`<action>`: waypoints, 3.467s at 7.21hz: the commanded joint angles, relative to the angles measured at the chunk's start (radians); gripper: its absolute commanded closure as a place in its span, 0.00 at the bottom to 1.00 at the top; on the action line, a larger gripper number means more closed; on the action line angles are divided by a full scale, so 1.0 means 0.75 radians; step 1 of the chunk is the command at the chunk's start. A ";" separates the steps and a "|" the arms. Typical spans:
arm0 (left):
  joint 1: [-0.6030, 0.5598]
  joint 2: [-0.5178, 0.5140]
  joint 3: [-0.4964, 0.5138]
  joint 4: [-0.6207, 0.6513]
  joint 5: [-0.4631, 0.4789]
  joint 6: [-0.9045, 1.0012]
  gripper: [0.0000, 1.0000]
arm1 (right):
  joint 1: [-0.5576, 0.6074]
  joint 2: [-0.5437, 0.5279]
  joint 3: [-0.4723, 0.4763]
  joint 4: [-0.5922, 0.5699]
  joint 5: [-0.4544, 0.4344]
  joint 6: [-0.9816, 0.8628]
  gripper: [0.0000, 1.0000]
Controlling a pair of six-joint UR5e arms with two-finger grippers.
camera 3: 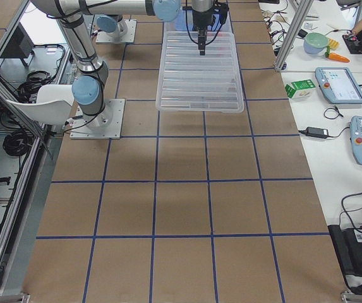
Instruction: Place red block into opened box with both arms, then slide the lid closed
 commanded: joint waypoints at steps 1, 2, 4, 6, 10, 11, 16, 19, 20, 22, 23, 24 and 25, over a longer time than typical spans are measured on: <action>0.001 -0.029 0.000 0.016 -0.002 0.001 0.84 | 0.000 -0.002 -0.002 0.002 0.002 0.000 0.00; 0.001 -0.033 0.000 0.020 0.000 -0.005 0.73 | 0.000 -0.002 0.000 0.006 0.000 0.000 0.00; 0.001 -0.039 0.002 0.022 0.000 0.007 0.00 | 0.000 0.000 0.000 -0.004 0.002 0.000 0.00; 0.005 -0.009 0.024 0.014 0.021 0.009 0.00 | 0.000 0.000 -0.006 0.006 0.000 -0.002 0.00; 0.005 0.161 0.191 -0.185 0.068 0.009 0.00 | -0.024 -0.002 -0.006 0.002 -0.002 -0.087 0.00; 0.005 0.220 0.269 -0.335 0.062 0.009 0.00 | -0.021 -0.006 -0.004 0.008 -0.002 -0.092 0.00; -0.007 0.564 0.328 -0.667 0.070 0.003 0.00 | -0.039 -0.002 -0.008 0.004 -0.037 -0.120 0.00; -0.009 0.607 0.262 -0.672 0.074 -0.012 0.00 | -0.371 -0.008 0.006 0.016 -0.055 -0.658 0.00; -0.009 0.635 0.235 -0.670 0.070 -0.010 0.00 | -0.496 -0.004 0.008 0.010 -0.061 -0.831 0.00; -0.009 0.650 0.229 -0.672 0.074 0.009 0.00 | -0.752 0.028 0.061 -0.006 -0.033 -1.028 0.00; 0.005 0.650 0.233 -0.668 0.076 0.011 0.00 | -0.771 0.073 0.112 -0.047 -0.033 -1.035 0.00; 0.009 0.648 0.237 -0.655 0.076 0.011 0.00 | -0.773 0.112 0.155 -0.118 -0.035 -1.035 0.00; 0.009 0.648 0.241 -0.657 0.078 0.011 0.00 | -0.773 0.147 0.184 -0.135 -0.033 -1.027 0.00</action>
